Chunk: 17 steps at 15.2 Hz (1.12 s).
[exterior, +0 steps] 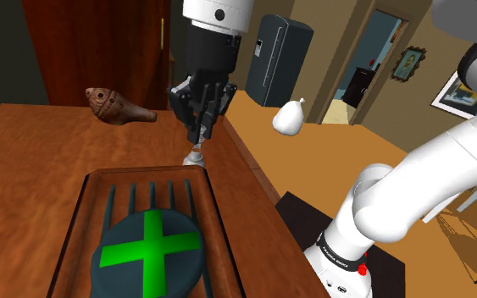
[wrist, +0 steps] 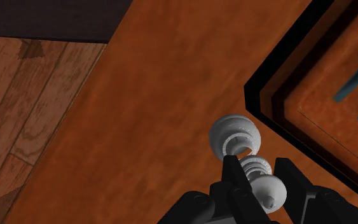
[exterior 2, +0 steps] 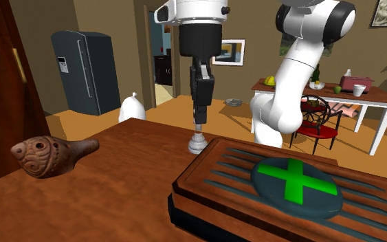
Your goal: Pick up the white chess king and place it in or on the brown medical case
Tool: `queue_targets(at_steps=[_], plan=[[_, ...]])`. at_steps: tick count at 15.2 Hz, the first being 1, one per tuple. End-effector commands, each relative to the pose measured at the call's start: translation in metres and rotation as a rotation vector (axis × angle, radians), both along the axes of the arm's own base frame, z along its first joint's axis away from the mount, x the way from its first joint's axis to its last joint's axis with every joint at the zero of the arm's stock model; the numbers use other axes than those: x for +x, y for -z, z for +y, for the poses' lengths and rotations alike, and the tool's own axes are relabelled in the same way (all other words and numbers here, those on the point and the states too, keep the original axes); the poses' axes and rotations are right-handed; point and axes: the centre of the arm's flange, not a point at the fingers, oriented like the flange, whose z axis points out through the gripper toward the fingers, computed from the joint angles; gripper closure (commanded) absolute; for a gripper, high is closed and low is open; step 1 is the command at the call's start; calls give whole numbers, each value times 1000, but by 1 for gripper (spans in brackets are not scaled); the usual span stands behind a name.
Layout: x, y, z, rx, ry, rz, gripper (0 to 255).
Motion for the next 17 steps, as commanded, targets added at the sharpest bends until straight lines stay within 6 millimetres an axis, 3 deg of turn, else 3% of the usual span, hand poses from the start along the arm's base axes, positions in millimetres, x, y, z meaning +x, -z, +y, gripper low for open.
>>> queue_targets(at_steps=[1,17], plan=[[0,-10,0,0,0,0,255],[0,-94,0,0,0,0,255]])
